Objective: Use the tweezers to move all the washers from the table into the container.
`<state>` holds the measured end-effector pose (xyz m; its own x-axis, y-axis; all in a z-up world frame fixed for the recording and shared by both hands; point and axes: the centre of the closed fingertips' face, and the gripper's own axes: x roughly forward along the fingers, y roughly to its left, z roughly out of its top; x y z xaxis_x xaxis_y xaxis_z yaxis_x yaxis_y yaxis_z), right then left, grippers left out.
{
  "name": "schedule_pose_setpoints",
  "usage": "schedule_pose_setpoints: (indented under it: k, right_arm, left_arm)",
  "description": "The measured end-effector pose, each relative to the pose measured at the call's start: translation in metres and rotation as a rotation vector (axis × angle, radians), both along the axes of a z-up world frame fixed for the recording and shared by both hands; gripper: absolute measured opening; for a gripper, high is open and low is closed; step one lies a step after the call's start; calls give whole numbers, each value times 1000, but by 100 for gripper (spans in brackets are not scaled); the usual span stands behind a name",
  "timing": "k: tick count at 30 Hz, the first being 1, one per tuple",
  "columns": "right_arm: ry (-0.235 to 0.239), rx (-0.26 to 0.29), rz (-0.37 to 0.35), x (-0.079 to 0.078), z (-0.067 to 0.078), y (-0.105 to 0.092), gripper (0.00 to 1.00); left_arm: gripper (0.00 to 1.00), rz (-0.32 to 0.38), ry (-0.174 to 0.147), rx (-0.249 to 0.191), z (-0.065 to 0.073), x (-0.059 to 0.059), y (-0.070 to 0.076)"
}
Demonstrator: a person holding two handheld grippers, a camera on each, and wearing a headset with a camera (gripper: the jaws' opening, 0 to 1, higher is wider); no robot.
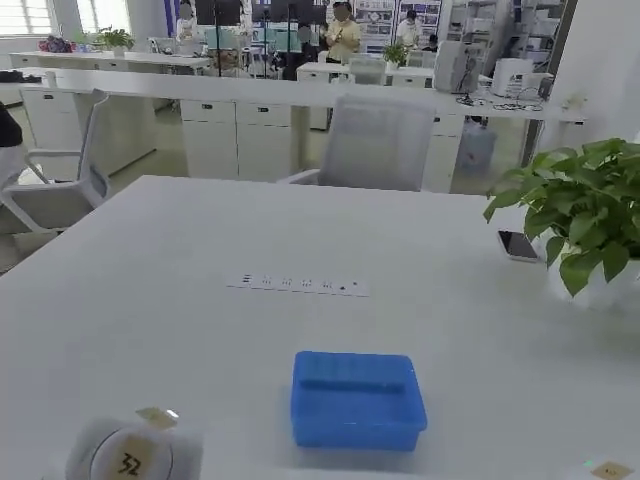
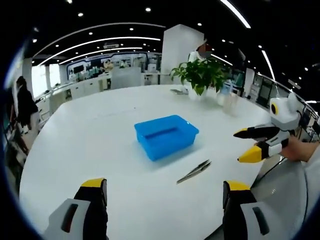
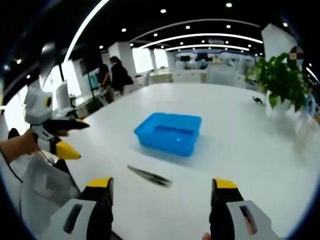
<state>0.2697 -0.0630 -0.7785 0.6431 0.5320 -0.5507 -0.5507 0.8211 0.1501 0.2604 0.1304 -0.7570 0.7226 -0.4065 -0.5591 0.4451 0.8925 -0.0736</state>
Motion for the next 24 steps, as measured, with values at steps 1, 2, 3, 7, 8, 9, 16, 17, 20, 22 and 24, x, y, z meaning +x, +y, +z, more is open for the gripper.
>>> schedule_pose_setpoints:
  k: [1,2,3,7,8,9,16,17,20,22,24]
  right_arm:
    - [-9,4,-12,1,1,-1,81]
    - [-18,5,-18,3,2,-2,84]
    - [-28,6,-26,5,3,-4,87]
    - [-40,14,-35,6,5,-4,91]
    - [-45,11,-34,7,6,-4,91]
    - [-50,8,-31,7,6,-3,92]
    - [-61,5,-32,7,8,-3,92]
    - [-61,5,-34,7,8,-3,92]
    - [-59,5,-38,7,8,-3,92]
    - [-62,3,-38,7,8,-4,92]
    - [-63,2,-40,7,8,-4,92]
  left_arm:
    - [99,7,-2,-5,1,0,2]
    - [99,7,1,-8,1,-2,2]
    - [99,11,0,-11,1,-2,4]
    - [99,33,-42,-18,9,-1,7]
    - [99,32,-41,-17,8,-1,7]
    - [99,33,-41,-8,7,-2,8]
    - [99,26,-45,21,5,-7,9]
    - [99,24,-45,24,5,-7,9]
    - [99,16,-48,34,5,-8,9]
    - [99,12,-51,39,5,-9,8]
    - [99,12,-52,41,5,-8,8]
